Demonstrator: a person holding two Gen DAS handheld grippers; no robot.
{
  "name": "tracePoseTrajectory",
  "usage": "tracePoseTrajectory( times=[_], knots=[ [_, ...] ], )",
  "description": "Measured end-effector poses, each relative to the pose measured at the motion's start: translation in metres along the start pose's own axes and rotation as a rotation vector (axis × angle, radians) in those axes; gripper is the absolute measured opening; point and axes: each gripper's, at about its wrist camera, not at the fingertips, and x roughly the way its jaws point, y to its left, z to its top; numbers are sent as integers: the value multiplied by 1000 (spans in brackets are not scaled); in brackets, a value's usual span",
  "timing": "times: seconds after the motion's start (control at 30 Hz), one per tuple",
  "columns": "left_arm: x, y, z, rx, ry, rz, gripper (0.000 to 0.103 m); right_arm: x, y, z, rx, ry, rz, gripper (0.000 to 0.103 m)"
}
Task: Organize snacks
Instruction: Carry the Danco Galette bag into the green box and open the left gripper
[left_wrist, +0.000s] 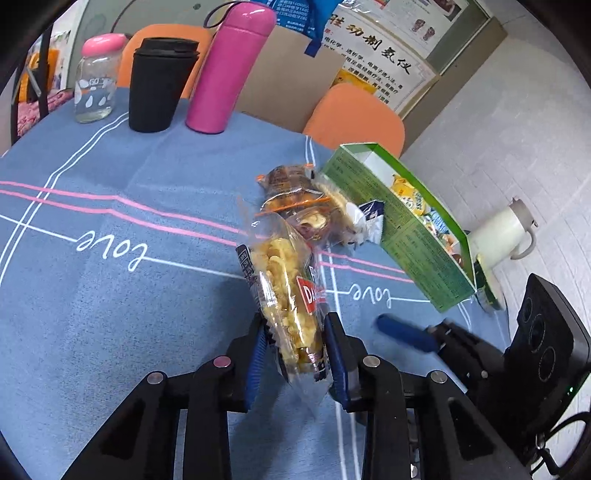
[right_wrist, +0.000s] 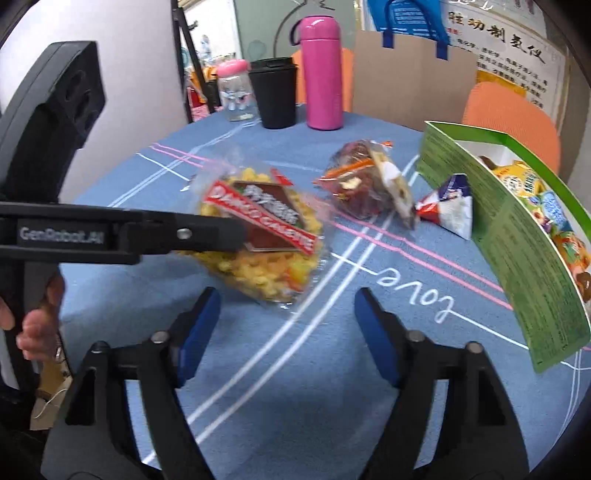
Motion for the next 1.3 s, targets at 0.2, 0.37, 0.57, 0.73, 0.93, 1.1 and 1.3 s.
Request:
tracePoseTrajectory(
  times=[0.2,0.37,0.57,0.73,0.93,1.1,1.3],
  knots=[
    [6,23,-4,-94,35,37,45,20,-3,4,9,47,40,76],
    [11,32,-3,-111,29,20,49,30,5,9,-25,74,45,76],
    [10,20,-5,-32,13,43,41,31,10,12,-34,71,45,31],
    [-10,7,0,-10,-28,31,35,9,9,10,-11,16,56,28],
    [-39,-31,13,84,-109,5,35,-34,1,17,9,-105,24,28],
    [-33,-75,36,178,-135,-44,35,-61,-32,18,80,-188,-37,28],
    [2,-128,62,258,-105,-133,35,-78,-80,16,188,-240,-132,28]
  ],
)
